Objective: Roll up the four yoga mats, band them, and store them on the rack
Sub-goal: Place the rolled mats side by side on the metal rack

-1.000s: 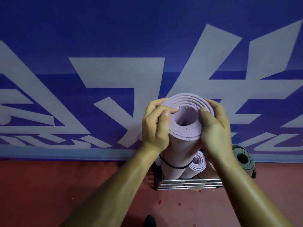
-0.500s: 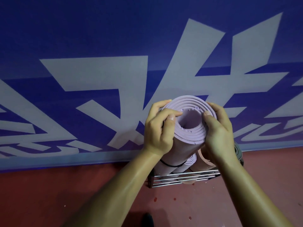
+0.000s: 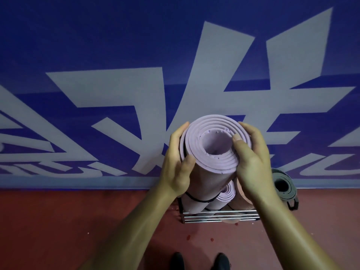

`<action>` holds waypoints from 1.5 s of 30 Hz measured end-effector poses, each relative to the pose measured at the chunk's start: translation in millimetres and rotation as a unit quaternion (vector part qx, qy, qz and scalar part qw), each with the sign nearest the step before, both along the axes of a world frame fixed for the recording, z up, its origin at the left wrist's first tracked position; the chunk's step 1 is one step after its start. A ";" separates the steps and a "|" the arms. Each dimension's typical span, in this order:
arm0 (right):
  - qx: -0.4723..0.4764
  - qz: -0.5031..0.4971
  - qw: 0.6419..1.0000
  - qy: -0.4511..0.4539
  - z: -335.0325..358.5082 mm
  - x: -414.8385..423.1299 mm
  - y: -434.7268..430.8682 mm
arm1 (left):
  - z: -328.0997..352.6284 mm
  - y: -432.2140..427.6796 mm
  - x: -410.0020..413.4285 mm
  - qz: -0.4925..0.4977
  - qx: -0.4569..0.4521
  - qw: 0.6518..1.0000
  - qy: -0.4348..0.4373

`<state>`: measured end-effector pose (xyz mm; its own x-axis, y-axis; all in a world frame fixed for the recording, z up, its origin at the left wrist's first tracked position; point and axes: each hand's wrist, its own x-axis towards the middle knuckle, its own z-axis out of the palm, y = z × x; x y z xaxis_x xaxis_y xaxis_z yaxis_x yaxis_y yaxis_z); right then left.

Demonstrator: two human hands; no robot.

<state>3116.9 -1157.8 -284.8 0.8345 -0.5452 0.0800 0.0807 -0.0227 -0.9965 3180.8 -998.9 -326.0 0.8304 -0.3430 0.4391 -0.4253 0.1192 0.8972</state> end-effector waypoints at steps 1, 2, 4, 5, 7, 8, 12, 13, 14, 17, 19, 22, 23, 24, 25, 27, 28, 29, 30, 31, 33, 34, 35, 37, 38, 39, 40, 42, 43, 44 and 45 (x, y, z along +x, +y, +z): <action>0.001 0.009 1.000 0.003 -0.6 -1.8 -1.8 | -1.3 -1.1 -4.9 -0.010 -0.010 1.000 0.016; 0.002 0.018 1.000 0.005 -1.2 -3.5 -3.4 | -2.0 -2.6 -9.6 -0.016 -0.017 0.999 0.033; 0.004 0.036 0.999 0.005 -2.9 -5.1 -6.3 | -2.7 -7.5 -18.2 -0.012 -0.018 0.998 0.058; 0.006 0.044 0.999 0.004 -3.6 -5.9 -7.5 | -2.6 -10.4 -22.0 -0.001 -0.015 0.998 0.064; 0.008 0.053 0.999 0.002 -3.6 -6.7 -10.0 | -0.8 -16.1 -27.1 0.026 -0.019 0.997 0.069; 0.006 0.056 0.998 0.001 -3.5 -7.6 -11.6 | 0.8 -18.2 -28.2 0.035 -0.022 0.997 0.070; 0.005 0.059 0.998 0.004 -5.7 -10.7 -17.5 | 3.1 -24.4 -29.5 0.066 -0.027 0.995 0.071; 0.006 0.059 0.998 0.006 -6.0 -11.4 -17.4 | 2.5 -25.2 -29.9 0.077 -0.038 0.994 0.074; 0.006 0.059 0.998 0.008 -5.9 -11.3 -16.6 | 1.7 -25.7 -29.7 0.088 -0.051 0.992 0.075; 0.008 0.054 0.998 0.015 -4.5 -9.1 -12.8 | -1.8 -26.2 -24.6 0.099 -0.079 0.989 0.075; 0.004 0.046 0.999 0.021 -2.7 -6.8 -10.7 | -4.0 -25.6 -20.2 0.089 -0.090 0.989 0.078; -0.011 0.045 0.998 0.035 -0.3 -4.0 -5.8 | -5.1 -22.2 -16.1 0.067 -0.109 0.988 0.087; -0.016 0.047 0.998 0.038 0.3 -2.9 -3.3 | -5.4 -20.3 -14.9 0.066 -0.115 0.987 0.090; -0.021 0.049 0.998 0.040 0.7 -2.0 -0.9 | -5.4 -18.3 -13.9 0.068 -0.120 0.986 0.092; -0.024 0.048 0.998 0.042 1.2 -0.8 1.6 | -5.3 -16.5 -13.1 0.071 -0.123 0.985 0.093; -0.025 0.046 0.998 0.041 2.0 1.9 5.3 | -4.7 -13.8 -11.6 0.075 -0.121 0.985 0.095; -0.024 0.045 0.998 0.039 2.2 2.9 6.4 | -3.6 -13.0 -10.6 0.073 -0.121 0.985 0.096; -0.025 0.040 0.998 0.036 2.8 3.7 6.8 | -2.1 -12.7 -8.8 0.068 -0.121 0.986 0.095; -0.026 0.034 0.999 0.033 4.1 4.6 6.9 | -0.8 -12.3 -6.6 0.061 -0.123 0.986 0.093; -0.026 0.029 0.999 0.030 6.0 5.9 6.8 | 1.0 -12.1 -4.2 0.056 -0.125 0.986 0.090; -0.019 0.021 0.999 0.022 9.4 9.3 4.9 | 5.8 -13.4 1.1 0.044 -0.125 0.988 0.079; -0.016 0.019 0.999 0.020 10.5 10.7 3.7 | 8.2 -14.4 3.0 0.041 -0.123 0.989 0.074; -0.015 0.016 1.000 0.018 11.2 11.8 2.6 | 10.1 -15.4 4.1 0.043 -0.122 0.989 0.069; -0.017 0.010 1.000 0.015 11.1 12.6 1.0 | 12.3 -17.6 4.4 0.050 -0.121 0.989 0.065; -0.018 0.009 1.000 0.014 10.4 12.9 0.5 | 12.4 -18.8 4.6 0.053 -0.121 0.989 0.067; -0.018 0.007 1.000 0.014 9.6 13.0 0.0 | 12.0 -19.8 4.7 0.055 -0.120 0.989 0.069; -0.018 0.006 1.000 0.013 8.8 13.4 -0.5 | 11.1 -20.8 4.9 0.059 -0.120 0.989 0.070; -0.017 0.010 1.000 0.016 6.9 15.7 -1.9 | 8.1 -22.3 6.2 0.067 -0.118 0.988 0.070; -0.018 0.014 1.000 0.020 5.5 17.0 -2.4 | 6.1 -22.6 6.8 0.069 -0.117 0.988 0.071; -0.022 0.018 0.999 0.025 4.0 17.9 -2.6 | 3.7 -22.8 7.2 0.074 -0.115 0.988 0.072; -0.027 0.023 0.999 0.030 2.2 18.5 -2.8 | 0.7 -22.9 7.5 0.081 -0.113 0.988 0.073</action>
<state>3135.4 -1160.5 -282.6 0.8623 -0.5031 0.0574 0.0228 -0.0746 -0.9969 3188.3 -1021.7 -325.3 0.9266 -0.1075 0.3603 -0.3225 0.2654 0.9086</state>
